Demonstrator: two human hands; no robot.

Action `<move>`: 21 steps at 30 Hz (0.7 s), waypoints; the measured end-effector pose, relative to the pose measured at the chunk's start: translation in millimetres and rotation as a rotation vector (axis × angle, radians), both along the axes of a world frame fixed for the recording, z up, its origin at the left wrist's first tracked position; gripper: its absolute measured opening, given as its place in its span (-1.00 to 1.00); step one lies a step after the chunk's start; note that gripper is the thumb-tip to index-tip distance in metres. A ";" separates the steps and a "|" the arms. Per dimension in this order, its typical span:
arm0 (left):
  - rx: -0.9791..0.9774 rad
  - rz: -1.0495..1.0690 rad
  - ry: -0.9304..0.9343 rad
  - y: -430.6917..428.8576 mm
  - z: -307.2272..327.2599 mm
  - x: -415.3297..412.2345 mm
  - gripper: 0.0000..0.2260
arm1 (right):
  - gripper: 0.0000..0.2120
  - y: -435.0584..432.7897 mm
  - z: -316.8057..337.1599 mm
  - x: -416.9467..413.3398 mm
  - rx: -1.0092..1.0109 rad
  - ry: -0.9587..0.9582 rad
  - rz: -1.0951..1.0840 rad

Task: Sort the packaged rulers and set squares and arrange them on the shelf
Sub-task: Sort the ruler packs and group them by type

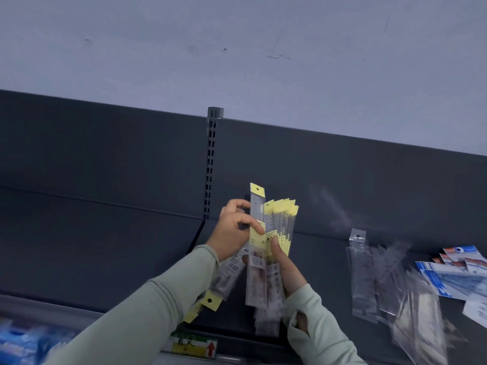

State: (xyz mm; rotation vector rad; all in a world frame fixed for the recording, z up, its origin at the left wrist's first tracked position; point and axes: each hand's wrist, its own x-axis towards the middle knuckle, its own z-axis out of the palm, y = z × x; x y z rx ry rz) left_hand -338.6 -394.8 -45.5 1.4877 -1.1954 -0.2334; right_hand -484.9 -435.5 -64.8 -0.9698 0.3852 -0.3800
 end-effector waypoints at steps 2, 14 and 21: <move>0.017 -0.070 0.064 -0.7 1.8 -9.1 -0.50 | -0.41 3.1 0.6 1.2 0.014 -0.009 0.019; 0.809 0.156 -0.234 16.7 -16.6 23.2 -0.84 | -0.97 1.7 -5.6 -3.0 0.248 0.002 -0.180; 0.986 0.200 -0.370 17.7 -18.3 20.0 -0.66 | -0.85 0.3 -9.4 -1.9 0.262 0.050 -0.178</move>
